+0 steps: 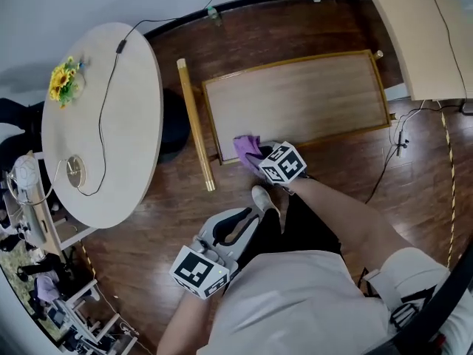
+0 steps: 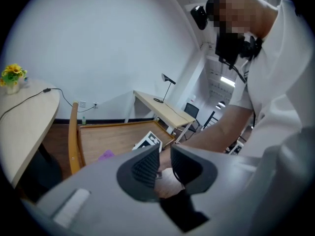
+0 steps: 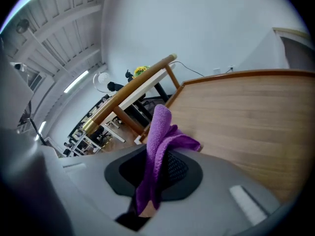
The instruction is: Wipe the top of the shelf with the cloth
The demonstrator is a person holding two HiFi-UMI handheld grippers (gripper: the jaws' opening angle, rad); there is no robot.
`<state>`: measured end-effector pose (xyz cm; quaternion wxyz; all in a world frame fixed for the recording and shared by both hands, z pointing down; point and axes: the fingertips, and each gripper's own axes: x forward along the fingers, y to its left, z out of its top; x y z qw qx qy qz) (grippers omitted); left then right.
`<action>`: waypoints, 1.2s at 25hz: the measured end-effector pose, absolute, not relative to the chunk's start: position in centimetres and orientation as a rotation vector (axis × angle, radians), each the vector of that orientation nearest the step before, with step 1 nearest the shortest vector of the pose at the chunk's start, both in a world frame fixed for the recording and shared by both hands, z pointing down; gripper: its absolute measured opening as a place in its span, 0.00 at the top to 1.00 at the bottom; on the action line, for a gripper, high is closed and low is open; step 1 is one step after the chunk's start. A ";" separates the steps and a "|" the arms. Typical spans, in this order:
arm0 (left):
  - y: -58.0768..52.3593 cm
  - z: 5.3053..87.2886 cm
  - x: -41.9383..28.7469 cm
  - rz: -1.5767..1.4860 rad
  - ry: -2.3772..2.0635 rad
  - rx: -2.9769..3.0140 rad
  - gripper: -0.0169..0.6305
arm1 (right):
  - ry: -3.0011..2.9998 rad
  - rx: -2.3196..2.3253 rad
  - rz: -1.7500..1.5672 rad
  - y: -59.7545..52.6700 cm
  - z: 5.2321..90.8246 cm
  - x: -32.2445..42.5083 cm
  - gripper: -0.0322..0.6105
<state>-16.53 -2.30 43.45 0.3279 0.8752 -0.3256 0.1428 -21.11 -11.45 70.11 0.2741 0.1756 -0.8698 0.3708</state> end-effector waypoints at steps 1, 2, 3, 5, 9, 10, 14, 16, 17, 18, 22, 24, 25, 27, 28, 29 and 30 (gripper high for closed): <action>-2.4 43.4 -16.3 0.364 -0.841 2.294 0.83 | -2.320 0.510 0.994 -11.8 70.4 -19.2 0.87; -2.6 43.3 -16.0 0.352 -0.826 2.297 0.84 | -2.301 0.547 0.987 -12.2 70.7 -17.1 0.87; -2.8 43.3 -15.6 0.342 -0.809 2.303 0.84 | -2.282 0.584 0.980 -12.6 70.9 -15.1 0.87; -3.3 43.2 -14.6 0.333 -0.769 2.319 0.84 | -2.243 0.654 0.972 -13.4 71.2 -10.9 0.87; -4.7 43.0 -11.7 0.343 -0.684 2.361 0.84 | -2.166 0.801 0.975 -14.8 71.6 -1.3 0.87; -5.1 43.0 -10.9 0.345 -0.664 2.369 0.84 | -2.142 0.844 0.981 -15.1 71.7 1.5 0.87; -6.9 42.8 -8.0 0.356 -0.603 2.390 0.84 | -2.030 1.007 0.982 -16.1 71.8 12.8 0.87; -7.8 42.6 -6.9 0.362 -0.582 2.398 0.84 | -1.971 1.079 0.966 -16.7 71.7 18.0 0.87; -8.2 42.6 -6.3 0.367 -0.573 2.401 0.84 | -1.940 1.111 0.956 -16.9 71.6 20.4 0.87; -8.7 42.7 -5.8 0.374 -0.564 2.403 0.84 | -1.909 1.137 0.945 -16.9 71.5 22.8 0.87; -10.5 42.5 -3.8 0.378 -0.566 2.402 0.84 | -1.798 1.160 0.905 -16.0 71.3 30.1 0.87; -11.4 42.2 -3.1 0.367 -0.588 2.400 0.84 | -1.763 1.139 0.887 -15.4 71.3 32.1 0.87; -11.8 42.1 -2.9 0.362 -0.601 2.400 0.84 | -1.754 1.134 0.887 -15.2 71.4 32.8 0.87; -12.2 42.1 -2.8 0.357 -0.629 2.400 0.84 | -1.757 1.131 0.897 -14.8 71.7 33.5 0.87; -12.3 42.1 -2.8 0.356 -0.644 2.399 0.84 | -1.764 1.130 0.902 -14.7 71.8 33.4 0.87; -12.3 42.1 -3.0 0.355 -0.659 2.397 0.84 | -1.774 1.127 0.903 -14.6 71.8 33.2 0.87; -12.3 42.1 -3.1 0.355 -0.671 2.397 0.84 | -1.785 1.125 0.902 -14.5 71.7 32.9 0.87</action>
